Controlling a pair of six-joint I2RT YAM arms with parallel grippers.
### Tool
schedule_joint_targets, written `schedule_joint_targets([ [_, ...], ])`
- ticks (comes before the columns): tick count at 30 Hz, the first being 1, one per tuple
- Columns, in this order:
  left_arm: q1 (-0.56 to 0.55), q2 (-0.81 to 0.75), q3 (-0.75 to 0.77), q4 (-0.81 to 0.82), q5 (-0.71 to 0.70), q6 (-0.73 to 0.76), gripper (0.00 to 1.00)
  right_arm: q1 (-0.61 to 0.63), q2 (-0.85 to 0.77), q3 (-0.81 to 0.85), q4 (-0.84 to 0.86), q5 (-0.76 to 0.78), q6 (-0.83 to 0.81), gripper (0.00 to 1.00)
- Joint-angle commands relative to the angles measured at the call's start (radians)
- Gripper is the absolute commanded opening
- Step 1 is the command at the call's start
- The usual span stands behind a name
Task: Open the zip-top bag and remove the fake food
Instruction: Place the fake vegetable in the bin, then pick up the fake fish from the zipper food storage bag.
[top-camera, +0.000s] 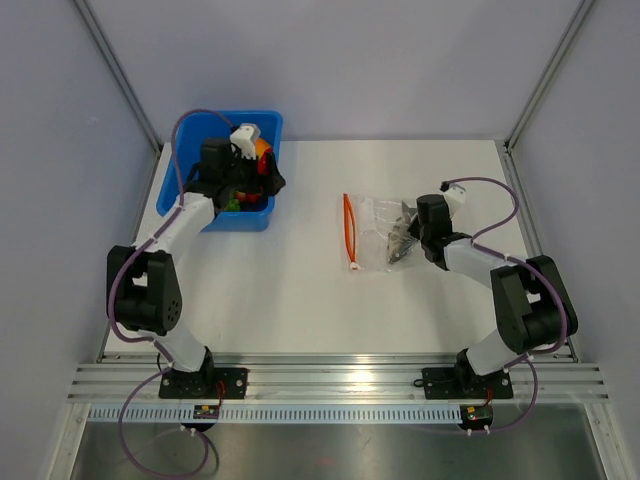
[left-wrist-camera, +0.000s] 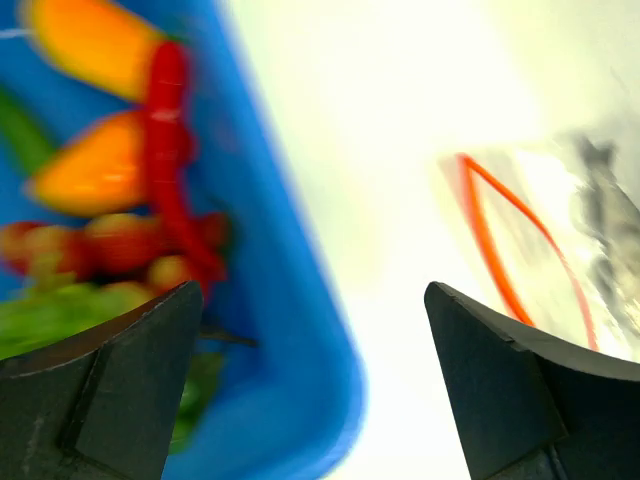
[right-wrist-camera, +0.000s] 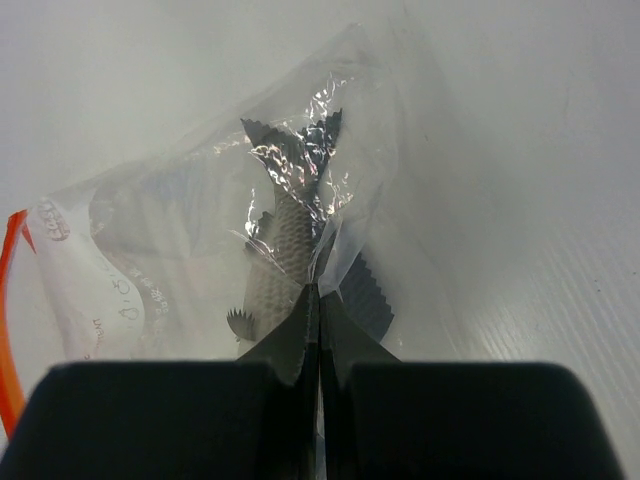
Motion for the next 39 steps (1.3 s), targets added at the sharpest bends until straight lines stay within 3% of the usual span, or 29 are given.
schedule_joint_targets([
  [1,-0.086,-0.027,-0.040,0.034,0.048,0.028,0.95,-0.004,-0.026,0.006,0.048,0.005,-0.009,0.00],
  [4,-0.156,-0.026,-0.090,0.053,0.045,0.045,0.94,-0.006,-0.026,0.009,0.037,0.008,-0.013,0.00],
  [18,-0.245,0.172,-0.018,0.064,0.222,-0.073,0.56,-0.004,-0.059,-0.026,0.063,0.006,0.011,0.00],
  [39,-0.294,0.466,0.168,0.039,0.336,-0.215,0.53,0.045,-0.066,-0.010,0.046,0.077,0.016,0.00],
])
